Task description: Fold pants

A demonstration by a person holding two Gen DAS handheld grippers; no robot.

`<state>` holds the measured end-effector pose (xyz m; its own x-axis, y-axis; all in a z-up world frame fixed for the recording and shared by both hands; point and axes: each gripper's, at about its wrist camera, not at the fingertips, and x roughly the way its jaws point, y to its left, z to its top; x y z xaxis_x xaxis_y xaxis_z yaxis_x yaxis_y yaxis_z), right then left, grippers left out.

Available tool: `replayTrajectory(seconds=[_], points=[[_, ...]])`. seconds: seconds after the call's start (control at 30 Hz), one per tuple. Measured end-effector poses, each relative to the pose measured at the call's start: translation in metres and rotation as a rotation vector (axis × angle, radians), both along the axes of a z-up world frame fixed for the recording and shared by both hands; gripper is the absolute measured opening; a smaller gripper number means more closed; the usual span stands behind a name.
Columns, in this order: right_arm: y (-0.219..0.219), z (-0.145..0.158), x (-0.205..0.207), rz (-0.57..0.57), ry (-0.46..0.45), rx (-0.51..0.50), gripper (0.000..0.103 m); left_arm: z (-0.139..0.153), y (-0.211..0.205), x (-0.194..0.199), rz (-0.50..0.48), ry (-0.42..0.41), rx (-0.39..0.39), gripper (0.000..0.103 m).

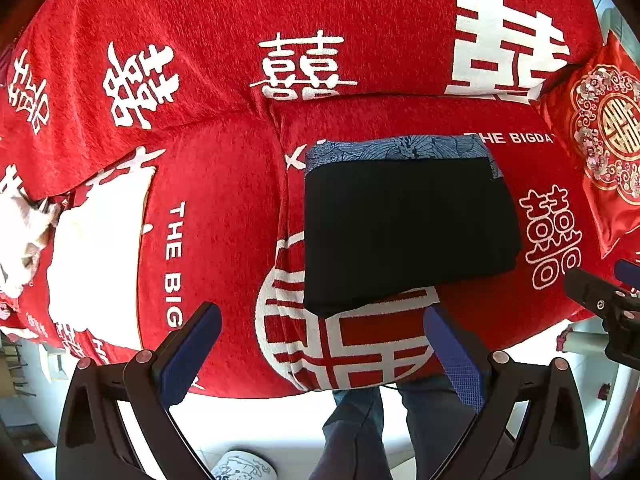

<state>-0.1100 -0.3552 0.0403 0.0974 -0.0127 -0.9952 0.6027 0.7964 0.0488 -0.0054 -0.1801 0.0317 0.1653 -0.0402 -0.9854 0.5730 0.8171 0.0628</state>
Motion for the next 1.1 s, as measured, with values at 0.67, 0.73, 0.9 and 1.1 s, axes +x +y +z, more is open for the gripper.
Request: replayTrajectory(seconds=[0.67,0.73,0.9,1.1], points=[[0.009,0.004,0.005,0.023,0.001,-0.011,0.103,0.002,0.001,0.002,0.011,0.006,-0.011,0.101],[0.01,0.004,0.005,0.024,0.001,-0.012,0.103,0.002,0.001,0.001,0.009,0.007,-0.011,0.101],[0.011,0.004,0.005,0.02,0.001,-0.011,0.103,0.001,0.0,0.0,0.009,0.011,-0.009,0.101],[0.01,0.004,0.004,0.022,0.002,-0.01,0.103,-0.001,0.001,0.001,0.013,0.02,-0.014,0.101]])
